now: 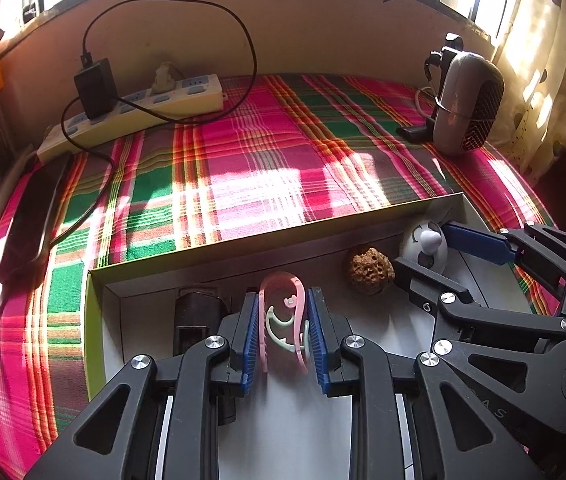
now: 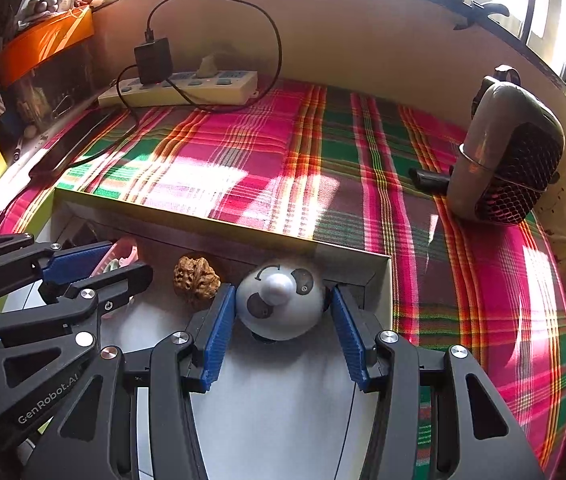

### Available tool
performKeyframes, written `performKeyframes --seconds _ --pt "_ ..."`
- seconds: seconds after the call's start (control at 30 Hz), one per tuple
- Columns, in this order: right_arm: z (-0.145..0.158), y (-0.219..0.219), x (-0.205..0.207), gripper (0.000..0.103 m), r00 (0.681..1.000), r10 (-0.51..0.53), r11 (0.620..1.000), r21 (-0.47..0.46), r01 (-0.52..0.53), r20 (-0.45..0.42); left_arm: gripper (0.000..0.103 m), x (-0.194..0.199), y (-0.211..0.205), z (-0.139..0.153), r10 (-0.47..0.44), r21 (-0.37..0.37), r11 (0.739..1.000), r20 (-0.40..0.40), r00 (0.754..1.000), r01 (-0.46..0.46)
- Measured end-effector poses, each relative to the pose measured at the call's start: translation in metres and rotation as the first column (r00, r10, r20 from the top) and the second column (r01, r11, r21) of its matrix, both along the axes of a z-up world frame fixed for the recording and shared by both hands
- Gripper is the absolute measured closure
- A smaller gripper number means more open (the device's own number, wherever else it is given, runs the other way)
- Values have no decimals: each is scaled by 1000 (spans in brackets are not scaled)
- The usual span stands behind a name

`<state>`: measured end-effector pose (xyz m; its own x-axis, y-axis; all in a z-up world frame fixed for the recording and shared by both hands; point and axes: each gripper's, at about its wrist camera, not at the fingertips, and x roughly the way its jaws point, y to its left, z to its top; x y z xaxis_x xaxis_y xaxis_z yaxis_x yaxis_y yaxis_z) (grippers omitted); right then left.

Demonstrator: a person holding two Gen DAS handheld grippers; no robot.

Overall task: Organize objects
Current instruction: 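Carry the ball toy in the right tool and the pink clip in the left tool into the box, then open the right tool to release the ball toy while the left tool releases the pink clip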

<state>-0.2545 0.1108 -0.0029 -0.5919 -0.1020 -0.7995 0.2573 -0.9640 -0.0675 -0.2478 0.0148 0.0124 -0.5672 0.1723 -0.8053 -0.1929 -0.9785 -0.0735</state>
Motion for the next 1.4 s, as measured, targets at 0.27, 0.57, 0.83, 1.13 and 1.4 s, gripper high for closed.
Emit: performKeyframes --seconds 0.27,0.57,0.83,1.13,1.4 --pt "-1 -3 0 53 1000 -3 1000 17 3 0 81 1 -2 0 -3 -9 1000 -2 1000 3" --pt "-2 -6 1 53 1000 -17 999 42 17 0 81 1 -2 0 -2 -9 1000 -2 1000 2" --pt "0 -3 2 51 999 -33 999 30 33 -16 78 3 -4 -1 -8 -15 1000 -3 1000 7" --pt "6 -5 10 51 999 -29 999 22 30 -43 75 11 -4 6 -3 -16 1000 -21 1000 3" --pt "12 -3 23 50 997 -35 999 7 36 -64 74 26 -10 17 15 -9 1000 -54 998 -16"
